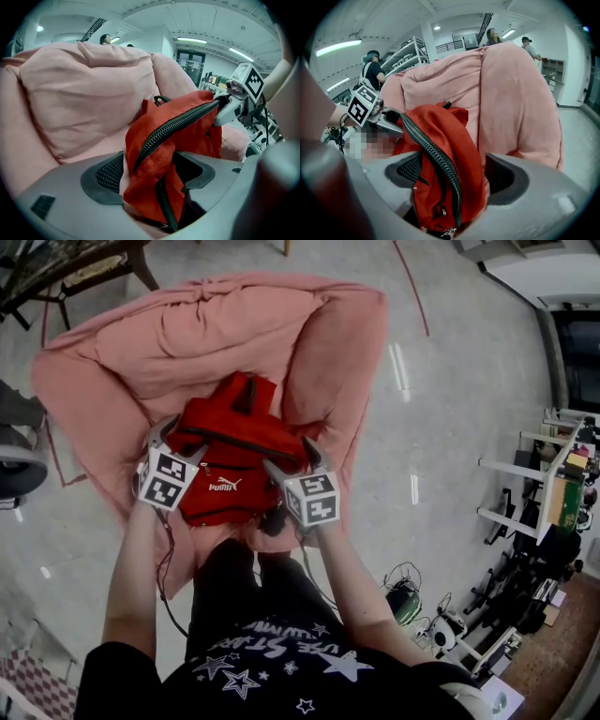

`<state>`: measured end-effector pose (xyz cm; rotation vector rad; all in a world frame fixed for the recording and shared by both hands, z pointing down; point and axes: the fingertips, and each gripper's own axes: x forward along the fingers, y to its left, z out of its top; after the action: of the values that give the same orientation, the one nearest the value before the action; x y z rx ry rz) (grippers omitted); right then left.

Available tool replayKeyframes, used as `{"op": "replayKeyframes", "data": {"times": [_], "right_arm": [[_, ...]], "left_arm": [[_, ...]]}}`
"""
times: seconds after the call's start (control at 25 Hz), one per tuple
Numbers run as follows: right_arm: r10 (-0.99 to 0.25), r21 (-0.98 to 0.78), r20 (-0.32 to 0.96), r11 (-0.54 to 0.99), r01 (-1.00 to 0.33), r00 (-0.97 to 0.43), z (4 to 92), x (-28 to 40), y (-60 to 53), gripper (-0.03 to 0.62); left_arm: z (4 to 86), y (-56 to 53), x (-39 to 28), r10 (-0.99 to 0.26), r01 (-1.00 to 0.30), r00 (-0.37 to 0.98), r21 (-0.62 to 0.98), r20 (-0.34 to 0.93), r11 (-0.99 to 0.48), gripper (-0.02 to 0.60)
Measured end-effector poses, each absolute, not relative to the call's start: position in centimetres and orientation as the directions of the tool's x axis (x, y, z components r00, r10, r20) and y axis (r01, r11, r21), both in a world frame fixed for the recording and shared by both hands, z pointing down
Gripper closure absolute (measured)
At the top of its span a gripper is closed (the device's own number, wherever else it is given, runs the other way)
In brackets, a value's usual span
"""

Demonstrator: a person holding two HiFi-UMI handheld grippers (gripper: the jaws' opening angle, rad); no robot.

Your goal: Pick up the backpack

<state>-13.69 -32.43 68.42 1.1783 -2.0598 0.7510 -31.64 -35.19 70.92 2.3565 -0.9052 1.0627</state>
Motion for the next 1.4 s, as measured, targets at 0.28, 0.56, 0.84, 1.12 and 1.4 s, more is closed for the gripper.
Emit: {"op": "replayKeyframes", "data": {"times": [0.28, 0.56, 0.84, 1.12, 1.4], "right_arm": [[-0.495, -0.136, 0.784, 0.454, -0.881, -0.375, 69.8, -13.7, -32.4, 0.267], [-0.49, -0.139, 0.789, 0.447, -0.884, -0.372, 69.4, -13.6, -32.0, 0.52], [-0.487, -0.226, 0.747, 0.453, -0.862, -0.452, 66.6, -14.4, -29.2, 0.572], [-0.493, -0.332, 0.657, 0.49, -0.806, -0.57, 61.9, -13.3, -26.2, 0.577], [-0.46, -0.367, 0.599, 0.569, -0.736, -0.655, 58.8, -14.1, -24.0, 0.58]], "left_arm": [[72.7, -35.6, -30.9, -0.284, -0.698, 0.481, 0.167, 0.829, -0.696, 0.255], [70.8, -34.7, -30.4, -0.315, -0.716, 0.531, 0.217, 0.787, -0.664, 0.467], [66.3, -32.8, -31.0, -0.446, -0.772, 0.6, 0.332, 0.664, -0.543, 0.563], [59.7, -28.8, -30.2, -0.571, -0.728, 0.672, 0.565, 0.472, -0.389, 0.565], [55.4, -24.8, -30.9, -0.66, -0.767, 0.606, 0.546, 0.443, -0.338, 0.566]]}}
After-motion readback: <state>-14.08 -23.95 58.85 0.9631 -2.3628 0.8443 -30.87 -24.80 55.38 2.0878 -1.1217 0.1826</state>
